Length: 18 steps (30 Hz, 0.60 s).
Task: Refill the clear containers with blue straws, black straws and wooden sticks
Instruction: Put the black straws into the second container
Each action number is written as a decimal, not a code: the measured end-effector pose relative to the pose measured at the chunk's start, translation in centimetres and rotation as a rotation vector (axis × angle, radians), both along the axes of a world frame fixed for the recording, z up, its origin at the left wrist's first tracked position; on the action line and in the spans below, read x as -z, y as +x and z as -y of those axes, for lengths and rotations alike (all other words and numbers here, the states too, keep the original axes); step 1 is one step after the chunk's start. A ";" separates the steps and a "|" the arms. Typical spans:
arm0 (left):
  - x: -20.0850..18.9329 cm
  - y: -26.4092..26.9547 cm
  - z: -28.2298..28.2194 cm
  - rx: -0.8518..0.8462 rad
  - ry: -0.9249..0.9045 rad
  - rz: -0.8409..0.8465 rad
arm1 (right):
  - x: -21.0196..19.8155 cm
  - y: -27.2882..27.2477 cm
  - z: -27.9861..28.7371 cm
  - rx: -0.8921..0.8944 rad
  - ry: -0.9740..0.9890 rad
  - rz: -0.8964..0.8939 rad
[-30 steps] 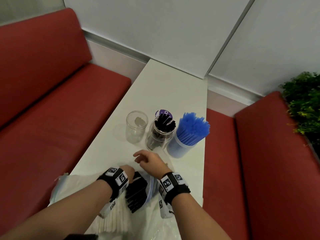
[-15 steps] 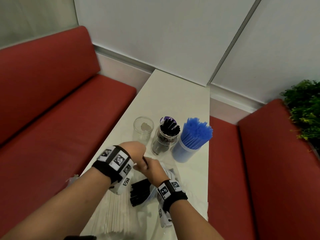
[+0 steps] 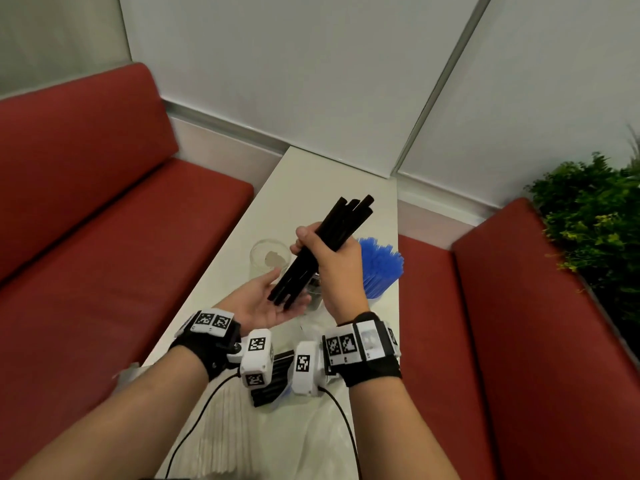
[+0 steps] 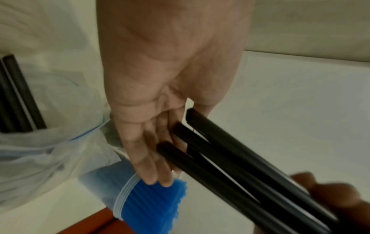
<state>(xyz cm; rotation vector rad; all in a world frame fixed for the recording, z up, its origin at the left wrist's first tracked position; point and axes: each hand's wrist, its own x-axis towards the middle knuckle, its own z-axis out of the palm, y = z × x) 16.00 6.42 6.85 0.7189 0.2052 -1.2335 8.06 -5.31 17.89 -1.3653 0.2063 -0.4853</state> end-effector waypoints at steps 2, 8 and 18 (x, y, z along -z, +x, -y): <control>-0.5 -0.5 0.8 -0.029 -0.082 -0.027 | 0.0 -0.4 -0.3 0.013 -0.003 -0.016; -0.9 -1.4 2.0 0.005 -0.113 -0.125 | -0.8 -0.9 0.0 0.026 -0.008 0.015; -0.7 -2.2 2.2 0.290 -0.002 -0.256 | 0.3 -0.6 0.7 -0.044 -0.102 -0.076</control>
